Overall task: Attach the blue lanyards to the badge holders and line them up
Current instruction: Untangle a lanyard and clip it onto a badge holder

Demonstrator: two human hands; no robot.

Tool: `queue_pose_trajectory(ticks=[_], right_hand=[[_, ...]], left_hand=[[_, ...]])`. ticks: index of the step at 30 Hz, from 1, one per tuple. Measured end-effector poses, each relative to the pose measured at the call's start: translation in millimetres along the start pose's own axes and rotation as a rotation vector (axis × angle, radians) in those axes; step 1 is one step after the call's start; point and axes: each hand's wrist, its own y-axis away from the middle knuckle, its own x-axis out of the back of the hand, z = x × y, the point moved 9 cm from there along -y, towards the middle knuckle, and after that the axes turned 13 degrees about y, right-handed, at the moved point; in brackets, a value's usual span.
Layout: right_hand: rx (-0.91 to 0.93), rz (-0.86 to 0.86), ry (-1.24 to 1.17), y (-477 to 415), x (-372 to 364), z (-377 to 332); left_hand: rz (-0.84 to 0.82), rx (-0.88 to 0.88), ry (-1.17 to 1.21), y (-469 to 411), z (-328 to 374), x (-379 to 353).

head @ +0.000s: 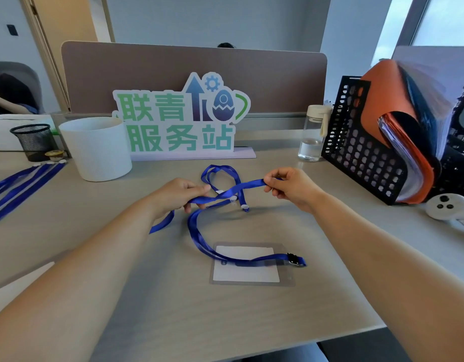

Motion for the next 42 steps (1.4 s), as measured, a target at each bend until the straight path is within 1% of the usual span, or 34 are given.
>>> queue_pose_trajectory(ticks=[3, 5, 8, 12, 15, 18, 20, 23, 25, 27, 31, 34, 36, 39, 42], right_hand=[[0.030, -0.003, -0.023, 1, 0, -5], [0.057, -0.007, -0.055, 2, -1, -9], [0.081, 0.019, -0.052, 2, -1, -12], [0.100, 0.095, -0.042, 2, 8, -12], [0.091, 0.115, -0.061, 2, 16, -11], [0.079, 0.167, -0.166, 1, 24, -10], [0.050, 0.180, -0.245, -2, 26, -11], [0.008, 0.145, -0.364, -7, 16, -19], [0.015, 0.155, -0.392, -10, 10, -26], [0.025, 0.189, -0.374, -12, 7, -30], [0.009, 0.271, -0.306, -19, 8, -23], [-0.026, 0.297, -0.267, -23, 9, -14], [-0.054, 0.275, -0.241, -25, 6, -9], [-0.132, 0.179, -0.187, -26, -3, 2], [-0.252, 0.152, -0.206, -25, -6, 17]], left_hand=[[-0.005, -0.040, -0.034, -7, 5, -7], [-0.002, -0.109, -0.132, -11, 18, -14], [-0.066, -0.198, -0.192, -13, 37, -36], [-0.221, -0.188, -0.238, -14, 41, -69], [-0.223, -0.197, -0.263, -14, 39, -75], [-0.230, -0.135, -0.216, -15, 25, -68], [-0.205, -0.099, -0.236, -14, 15, -54], [-0.132, -0.095, -0.308, -8, 5, -30], [-0.133, -0.082, -0.209, 2, 0, -19], [-0.114, -0.038, -0.116, 10, -8, -7], [-0.027, -0.028, -0.086, 21, -11, 19], [0.034, -0.035, -0.065, 27, -13, 33], [0.093, -0.042, -0.002, 27, -17, 43], [0.165, -0.041, 0.110, 26, -23, 55], [0.197, -0.044, 0.075, 27, -24, 59]])
